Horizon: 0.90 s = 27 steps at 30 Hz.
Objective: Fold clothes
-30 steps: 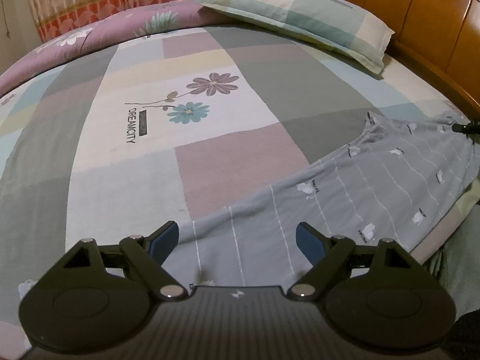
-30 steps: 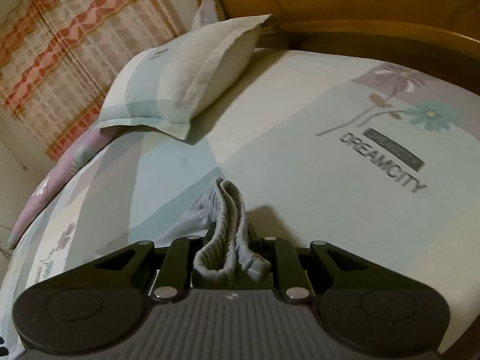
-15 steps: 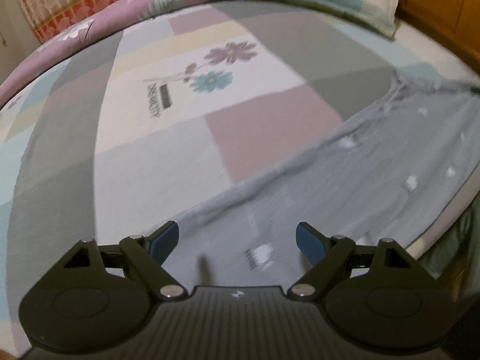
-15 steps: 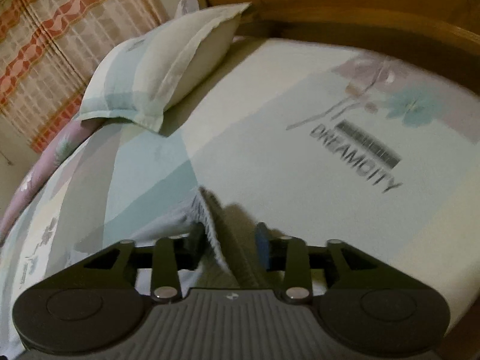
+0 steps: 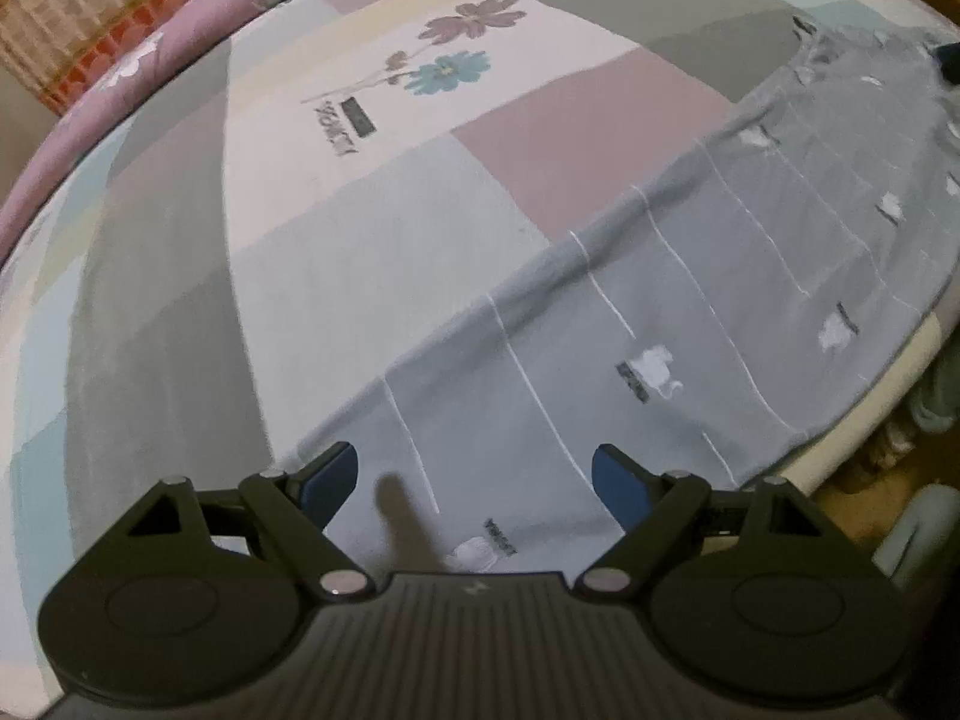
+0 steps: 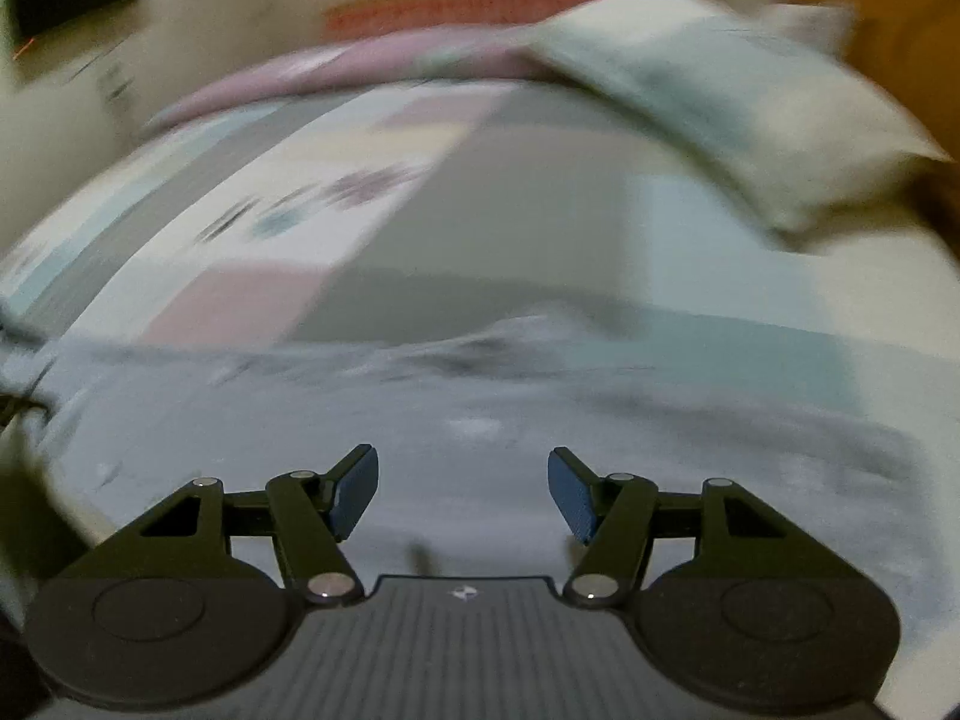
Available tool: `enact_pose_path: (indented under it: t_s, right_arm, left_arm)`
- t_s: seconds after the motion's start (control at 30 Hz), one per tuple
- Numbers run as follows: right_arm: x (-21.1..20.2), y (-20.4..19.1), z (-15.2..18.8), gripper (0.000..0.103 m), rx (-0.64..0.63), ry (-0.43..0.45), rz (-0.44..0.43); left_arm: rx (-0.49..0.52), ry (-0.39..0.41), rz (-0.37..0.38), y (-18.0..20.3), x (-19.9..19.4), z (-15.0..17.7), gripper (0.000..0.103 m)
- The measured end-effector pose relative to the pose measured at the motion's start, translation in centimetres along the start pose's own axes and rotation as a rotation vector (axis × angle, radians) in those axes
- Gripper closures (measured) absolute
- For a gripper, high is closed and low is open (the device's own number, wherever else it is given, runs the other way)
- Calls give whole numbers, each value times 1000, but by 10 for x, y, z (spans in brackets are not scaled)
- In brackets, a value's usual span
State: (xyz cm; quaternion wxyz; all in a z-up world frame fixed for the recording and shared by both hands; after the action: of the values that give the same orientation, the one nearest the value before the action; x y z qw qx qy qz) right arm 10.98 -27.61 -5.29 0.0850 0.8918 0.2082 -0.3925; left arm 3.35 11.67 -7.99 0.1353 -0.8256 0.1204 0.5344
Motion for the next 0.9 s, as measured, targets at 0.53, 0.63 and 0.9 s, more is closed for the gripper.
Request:
enact_pose_path:
  t_s: [0.53, 0.63, 0.9]
  right_arm:
    - [4, -48, 14, 23, -179, -113, 14]
    - [5, -86, -7, 23, -224, -39, -81]
    - [50, -204, -8, 23, -475, -7, -205]
  left_arm:
    - [-65, 44, 86, -33, -16, 30, 13]
    - [-73, 57, 87, -37, -13, 21, 13]
    - [-74, -22, 19, -44, -4, 47, 11]
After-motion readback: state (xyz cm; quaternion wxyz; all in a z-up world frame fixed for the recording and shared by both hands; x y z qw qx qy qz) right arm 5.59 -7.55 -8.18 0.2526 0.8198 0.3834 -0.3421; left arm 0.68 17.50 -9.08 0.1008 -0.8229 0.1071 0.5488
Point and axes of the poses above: each gripper's, at about its wrist camera, not at the fingertips, and x roughly the way its jaws point, y to its right, z to its underside, the point moved 1 cm from there along x, roughly the way its jaws point, and after that the axes turned 8 degrees about z, right-handed, at the moved point
